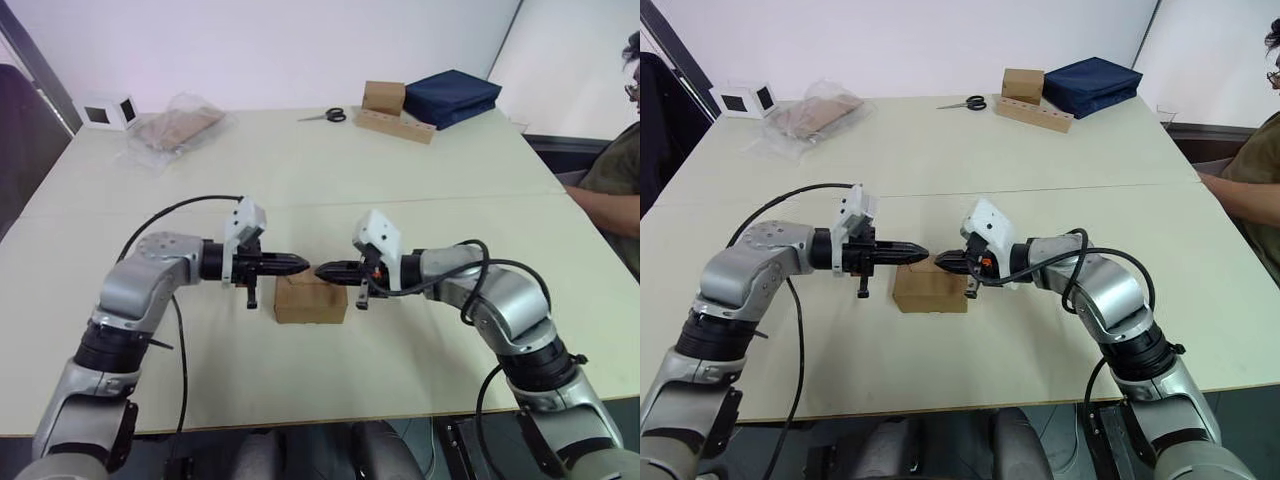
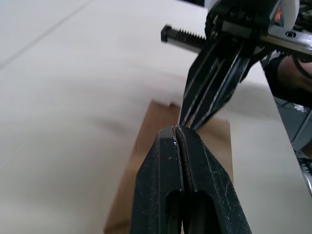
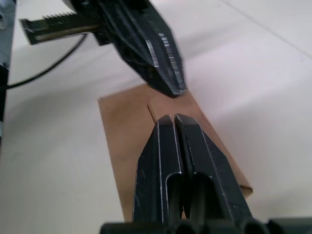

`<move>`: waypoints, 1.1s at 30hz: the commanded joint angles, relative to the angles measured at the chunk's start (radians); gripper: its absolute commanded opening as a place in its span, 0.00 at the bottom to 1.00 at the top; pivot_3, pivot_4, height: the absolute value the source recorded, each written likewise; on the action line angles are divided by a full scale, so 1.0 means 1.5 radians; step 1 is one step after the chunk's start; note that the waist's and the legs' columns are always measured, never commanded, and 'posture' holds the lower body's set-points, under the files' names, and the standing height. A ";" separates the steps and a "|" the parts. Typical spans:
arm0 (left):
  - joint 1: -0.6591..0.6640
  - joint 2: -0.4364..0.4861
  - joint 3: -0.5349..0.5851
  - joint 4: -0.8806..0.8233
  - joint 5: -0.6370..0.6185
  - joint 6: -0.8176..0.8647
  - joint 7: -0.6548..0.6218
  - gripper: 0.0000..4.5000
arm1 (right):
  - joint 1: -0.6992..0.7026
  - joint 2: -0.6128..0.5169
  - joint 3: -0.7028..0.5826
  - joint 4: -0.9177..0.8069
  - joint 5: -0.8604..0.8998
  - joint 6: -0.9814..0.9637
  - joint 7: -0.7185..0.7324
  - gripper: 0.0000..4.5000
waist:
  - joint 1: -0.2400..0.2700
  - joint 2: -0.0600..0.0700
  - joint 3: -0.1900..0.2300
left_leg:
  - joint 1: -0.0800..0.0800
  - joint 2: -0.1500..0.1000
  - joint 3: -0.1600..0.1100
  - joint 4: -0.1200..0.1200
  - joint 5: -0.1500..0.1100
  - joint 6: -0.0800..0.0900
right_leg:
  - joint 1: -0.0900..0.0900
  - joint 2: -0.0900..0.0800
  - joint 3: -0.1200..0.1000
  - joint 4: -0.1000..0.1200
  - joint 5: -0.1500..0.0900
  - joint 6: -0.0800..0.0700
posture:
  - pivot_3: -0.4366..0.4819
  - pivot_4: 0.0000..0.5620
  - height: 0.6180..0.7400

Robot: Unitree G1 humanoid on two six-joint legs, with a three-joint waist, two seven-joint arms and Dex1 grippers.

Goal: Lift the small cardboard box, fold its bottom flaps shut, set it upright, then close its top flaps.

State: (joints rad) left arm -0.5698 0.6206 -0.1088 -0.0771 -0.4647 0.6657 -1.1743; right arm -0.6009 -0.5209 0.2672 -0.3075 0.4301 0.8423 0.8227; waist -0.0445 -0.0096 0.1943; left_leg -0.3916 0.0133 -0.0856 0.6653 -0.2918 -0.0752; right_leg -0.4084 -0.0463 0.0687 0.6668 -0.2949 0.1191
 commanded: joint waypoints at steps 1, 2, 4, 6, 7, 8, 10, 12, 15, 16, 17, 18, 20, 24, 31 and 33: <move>0.044 0.022 -0.038 -0.030 0.036 -0.020 0.006 0.00 | 0.013 0.002 0.020 0.017 -0.022 -0.023 0.001 0.00 | 0.000 0.000 0.000 | 0.000 0.000 0.000 0.000 0.000 0.000 | 0.000 0.000 0.000 0.000 0.000 0.000 | 0.48 0.27 1.00; 0.052 0.021 -0.044 -0.025 0.047 -0.025 0.019 0.00 | 0.018 0.001 0.026 0.027 -0.031 -0.027 0.001 0.00 | 0.000 0.000 0.000 | 0.000 0.000 0.000 0.000 0.000 0.000 | 0.000 0.000 0.000 0.000 0.000 0.000 | 0.48 0.27 1.00; 0.058 0.018 -0.046 -0.023 0.053 -0.034 0.028 0.00 | 0.024 -0.009 0.040 0.035 -0.050 -0.041 0.006 0.00 | 0.001 0.000 0.000 | 0.000 0.000 0.000 0.000 0.000 0.000 | 0.000 0.000 0.000 0.000 0.000 0.000 | 0.48 0.27 1.00; 0.059 0.017 -0.043 -0.026 0.046 -0.032 0.031 0.00 | 0.026 -0.012 0.037 0.033 -0.052 -0.046 0.010 0.00 | 0.001 0.000 0.000 | 0.001 0.000 0.000 0.000 0.000 0.000 | 0.001 0.000 0.000 0.000 0.000 0.000 | 0.48 0.27 1.00; 0.060 0.018 -0.041 -0.028 0.044 -0.033 0.032 0.00 | 0.026 -0.012 0.032 0.030 -0.050 -0.045 0.012 0.00 | 0.001 0.000 0.000 | 0.001 0.000 0.000 0.000 0.000 0.000 | 0.002 0.000 0.000 0.000 0.000 0.000 | 0.48 0.27 1.00; 0.059 0.018 -0.037 -0.031 0.040 -0.032 0.034 0.00 | 0.024 -0.013 0.025 0.025 -0.045 -0.042 0.014 0.00 | 0.001 0.000 0.000 | 0.001 0.000 0.000 0.000 0.000 0.000 | 0.002 0.000 0.000 0.000 0.000 0.000 | 0.48 0.27 1.00; 0.052 0.012 -0.017 -0.037 0.021 -0.021 0.042 0.00 | 0.013 -0.006 -0.006 0.009 -0.020 -0.027 0.010 0.00 | 0.001 0.000 0.000 | 0.001 0.000 0.000 0.000 0.000 0.000 | 0.002 0.000 0.000 0.000 0.000 0.000 | 0.48 0.27 1.00; 0.041 0.003 0.011 -0.045 -0.009 -0.009 0.053 0.00 | -0.001 -0.005 -0.034 -0.009 0.002 -0.008 0.007 0.00 | 0.002 0.000 0.000 | 0.001 0.000 0.000 0.000 0.000 0.000 | 0.002 0.000 0.000 0.000 0.000 0.000 | 0.48 0.27 1.00; 0.024 0.006 0.058 -0.076 -0.069 0.045 0.064 0.00 | -0.022 -0.012 -0.094 -0.051 0.058 0.039 0.006 0.00 | 0.001 0.000 0.000 | 0.001 0.000 0.000 0.000 0.000 0.000 | 0.001 0.000 0.000 0.000 0.000 0.000 | 0.48 0.27 1.00; 0.020 0.009 0.070 -0.085 -0.084 0.063 0.071 0.00 | -0.026 -0.016 -0.111 -0.063 0.075 0.052 0.006 0.00 | 0.001 0.000 0.000 | 0.000 0.000 0.000 0.000 0.000 0.000 | 0.000 0.000 0.000 0.000 0.000 0.000 | 0.48 0.27 1.00; 0.017 0.013 0.087 -0.098 -0.100 0.079 0.080 0.00 | -0.028 -0.030 -0.131 -0.078 0.092 0.066 0.011 0.00 | 0.001 0.000 0.000 | 0.000 0.000 0.000 0.000 0.000 0.000 | 0.000 0.000 0.000 0.000 0.000 0.000 | 0.48 0.27 1.00; 0.016 0.019 0.105 -0.111 -0.114 0.090 0.088 0.00 | -0.025 -0.048 -0.149 -0.092 0.106 0.077 0.018 0.00 | 0.001 0.000 0.000 | 0.000 0.000 0.000 0.000 0.000 0.000 | 0.000 0.000 0.000 0.000 0.000 0.000 | 0.48 0.27 1.00; 0.025 0.038 0.150 -0.148 -0.144 0.106 0.103 0.00 | -0.004 -0.105 -0.189 -0.122 0.130 0.094 0.040 0.00 | 0.002 0.000 0.000 | 0.000 0.000 0.000 0.000 0.000 0.000 | 0.000 0.000 0.000 -0.001 0.000 0.000 | 0.48 0.27 1.00; 0.044 0.080 0.222 -0.199 -0.198 0.164 0.145 0.00 | 0.053 -0.211 -0.249 -0.152 0.161 0.096 0.089 0.00 | 0.004 0.000 0.000 | 0.000 0.000 0.000 0.000 0.000 0.001 | 0.001 -0.001 0.000 -0.001 0.000 0.000 | 0.48 0.27 1.00; 0.168 0.228 0.343 -0.266 -0.269 0.205 0.073 0.00 | 0.125 -0.352 -0.358 -0.163 0.227 0.113 0.165 0.00 | 0.000 0.000 0.001 | 0.000 0.001 0.000 -0.001 -0.001 0.001 | 0.001 0.000 0.000 -0.001 0.000 0.000 | 0.48 0.27 1.00; 0.225 0.283 0.382 -0.258 -0.256 0.189 0.027 0.00 | 0.155 -0.398 -0.388 -0.163 0.234 0.109 0.197 0.00 | 0.001 0.000 0.001 | 0.000 0.001 0.001 -0.001 -0.001 0.001 | 0.000 0.000 0.000 -0.002 0.000 0.000 | 0.48 0.27 1.00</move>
State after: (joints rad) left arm -0.2547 1.0080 0.3883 -0.4485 -0.8519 0.9720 -1.0727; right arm -0.3750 -1.0825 -0.2513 -0.5258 0.7589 1.0189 1.0751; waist -0.0428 -0.0092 0.1955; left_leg -0.3912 0.0142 -0.0838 0.6637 -0.2930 -0.0730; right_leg -0.4077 -0.0464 0.0693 0.6640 -0.2952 0.1187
